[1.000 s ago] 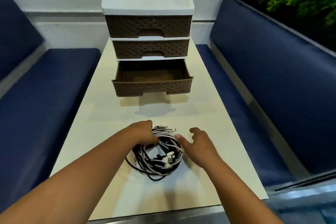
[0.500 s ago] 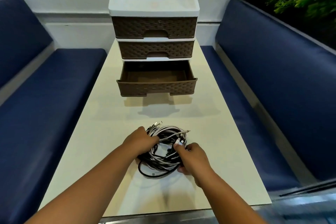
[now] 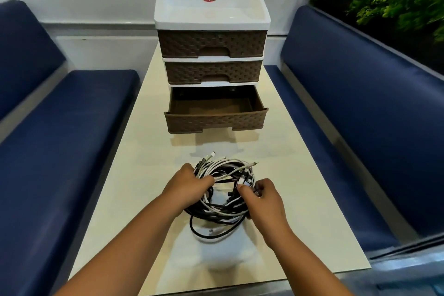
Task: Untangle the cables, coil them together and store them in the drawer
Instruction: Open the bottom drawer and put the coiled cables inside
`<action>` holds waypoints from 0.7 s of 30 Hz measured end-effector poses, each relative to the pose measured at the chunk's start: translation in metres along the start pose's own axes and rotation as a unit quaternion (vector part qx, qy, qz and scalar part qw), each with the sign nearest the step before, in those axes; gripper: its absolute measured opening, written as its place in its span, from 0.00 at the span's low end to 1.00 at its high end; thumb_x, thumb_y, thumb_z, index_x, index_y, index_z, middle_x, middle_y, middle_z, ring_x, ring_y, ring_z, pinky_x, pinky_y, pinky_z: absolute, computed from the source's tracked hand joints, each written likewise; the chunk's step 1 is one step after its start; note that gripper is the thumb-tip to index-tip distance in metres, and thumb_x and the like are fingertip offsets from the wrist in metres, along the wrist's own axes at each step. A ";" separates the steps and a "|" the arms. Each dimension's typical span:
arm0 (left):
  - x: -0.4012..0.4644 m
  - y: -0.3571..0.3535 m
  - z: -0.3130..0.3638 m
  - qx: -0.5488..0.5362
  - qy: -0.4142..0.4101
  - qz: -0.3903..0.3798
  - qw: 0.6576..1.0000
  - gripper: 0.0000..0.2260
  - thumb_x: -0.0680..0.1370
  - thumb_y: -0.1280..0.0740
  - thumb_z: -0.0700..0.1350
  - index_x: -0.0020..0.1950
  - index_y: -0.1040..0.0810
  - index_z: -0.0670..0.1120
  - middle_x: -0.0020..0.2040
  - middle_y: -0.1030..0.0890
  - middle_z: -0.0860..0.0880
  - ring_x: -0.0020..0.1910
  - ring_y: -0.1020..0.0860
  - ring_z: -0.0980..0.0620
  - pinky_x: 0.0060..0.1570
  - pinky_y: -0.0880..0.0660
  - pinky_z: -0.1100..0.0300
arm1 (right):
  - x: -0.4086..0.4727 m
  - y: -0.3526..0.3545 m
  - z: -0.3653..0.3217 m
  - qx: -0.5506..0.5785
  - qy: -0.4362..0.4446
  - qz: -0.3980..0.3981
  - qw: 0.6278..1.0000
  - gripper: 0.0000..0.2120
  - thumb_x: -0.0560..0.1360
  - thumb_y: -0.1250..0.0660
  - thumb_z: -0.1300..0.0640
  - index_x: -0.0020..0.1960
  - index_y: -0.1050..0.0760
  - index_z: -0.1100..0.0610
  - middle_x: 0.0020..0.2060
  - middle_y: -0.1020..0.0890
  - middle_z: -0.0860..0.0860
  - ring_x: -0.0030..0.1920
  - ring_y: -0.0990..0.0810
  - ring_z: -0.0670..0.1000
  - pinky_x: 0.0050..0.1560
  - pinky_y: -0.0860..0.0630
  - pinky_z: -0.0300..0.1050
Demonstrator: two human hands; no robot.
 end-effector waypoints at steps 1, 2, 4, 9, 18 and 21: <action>-0.002 0.009 0.007 0.001 -0.007 0.001 1.000 0.16 0.73 0.33 0.55 0.51 0.30 0.45 0.46 0.23 0.47 0.44 0.23 0.48 0.41 0.28 0.56 | -0.001 0.001 -0.008 0.010 0.005 0.007 1.000 0.19 0.65 0.33 0.40 0.44 0.31 0.54 0.41 0.21 0.57 0.38 0.21 0.58 0.42 0.22 0.58; -0.004 0.019 0.016 0.001 -0.018 0.004 1.000 0.17 0.73 0.33 0.56 0.52 0.30 0.45 0.46 0.23 0.47 0.45 0.23 0.48 0.41 0.28 0.56 | -0.002 0.002 -0.018 0.020 0.012 0.015 1.000 0.20 0.64 0.33 0.39 0.44 0.31 0.54 0.42 0.21 0.57 0.38 0.21 0.59 0.42 0.22 0.59; -0.006 0.040 0.036 -0.001 -0.038 0.010 0.999 0.18 0.72 0.32 0.56 0.53 0.30 0.46 0.47 0.23 0.47 0.46 0.22 0.48 0.44 0.25 0.54 | -0.002 0.005 -0.038 0.036 0.023 0.028 0.999 0.21 0.63 0.34 0.38 0.45 0.30 0.54 0.43 0.20 0.58 0.40 0.21 0.61 0.42 0.22 0.60; 0.001 0.089 0.075 -0.020 -0.062 0.007 0.998 0.31 0.71 0.30 0.64 0.63 0.31 0.44 0.57 0.23 0.44 0.53 0.22 0.43 0.51 0.22 0.49 | 0.015 0.006 -0.091 0.095 0.040 0.024 0.994 0.16 0.72 0.32 0.44 0.49 0.29 0.55 0.46 0.20 0.58 0.39 0.22 0.53 0.34 0.24 0.48; 0.038 0.116 0.138 -0.134 -0.047 -0.076 0.987 0.18 0.78 0.36 0.60 0.56 0.24 0.46 0.48 0.20 0.44 0.40 0.20 0.48 0.26 0.23 0.61 | 0.094 0.002 -0.148 0.122 -0.046 -0.087 0.988 0.16 0.74 0.32 0.48 0.52 0.22 0.61 0.40 0.18 0.56 0.31 0.21 0.52 0.25 0.29 0.40; 0.058 0.111 0.143 -0.125 -0.007 -0.101 0.987 0.15 0.80 0.38 0.58 0.50 0.24 0.46 0.43 0.20 0.45 0.37 0.21 0.50 0.30 0.22 0.61 | 0.118 0.000 -0.159 0.092 -0.073 -0.122 0.986 0.12 0.75 0.33 0.49 0.48 0.23 0.59 0.37 0.19 0.55 0.27 0.23 0.52 0.23 0.32 0.38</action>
Point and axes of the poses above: each hand's wrist, its own x-axis towards the middle knuckle, its own y-axis out of the back of the hand, z = x × y, the point moved 10 cm from there along x, towards the middle knuckle
